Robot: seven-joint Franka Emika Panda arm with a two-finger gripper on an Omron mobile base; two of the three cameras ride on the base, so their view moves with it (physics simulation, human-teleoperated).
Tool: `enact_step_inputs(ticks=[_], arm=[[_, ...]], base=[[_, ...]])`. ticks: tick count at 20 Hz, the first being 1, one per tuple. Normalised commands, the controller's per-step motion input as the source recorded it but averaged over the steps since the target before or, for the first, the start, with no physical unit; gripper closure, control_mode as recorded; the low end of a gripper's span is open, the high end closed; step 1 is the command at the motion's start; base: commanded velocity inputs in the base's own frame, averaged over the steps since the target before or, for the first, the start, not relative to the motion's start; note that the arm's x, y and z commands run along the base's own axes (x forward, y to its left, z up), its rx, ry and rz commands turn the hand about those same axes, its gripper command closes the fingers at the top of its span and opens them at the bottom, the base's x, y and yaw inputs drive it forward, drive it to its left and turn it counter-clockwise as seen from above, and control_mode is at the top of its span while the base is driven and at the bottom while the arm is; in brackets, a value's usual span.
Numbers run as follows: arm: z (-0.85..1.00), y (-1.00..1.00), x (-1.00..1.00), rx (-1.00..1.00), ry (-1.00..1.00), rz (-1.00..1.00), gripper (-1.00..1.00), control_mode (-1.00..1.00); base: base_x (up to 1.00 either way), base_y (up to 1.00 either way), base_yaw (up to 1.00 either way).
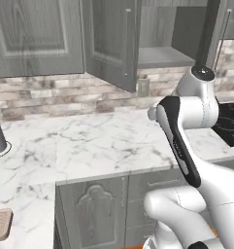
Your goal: Close all open cabinet doors.
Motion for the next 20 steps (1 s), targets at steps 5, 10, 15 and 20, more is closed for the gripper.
enact_step_inputs(ticks=[5,10,15,20], arm=[[0.00,0.00,0.00,0.00,0.00,0.00,-1.00,1.00],[0.00,0.00,0.00,0.00,0.00,0.00,-1.00,1.00],[0.00,0.00,0.00,0.00,0.00,0.00,-1.00,1.00],[0.00,0.00,0.00,0.00,0.00,0.00,-1.00,-1.00]], base=[[0.55,-0.17,0.00],[0.57,-0.13,0.00],[0.37,-0.14,0.00],[0.02,-0.02,0.00]])
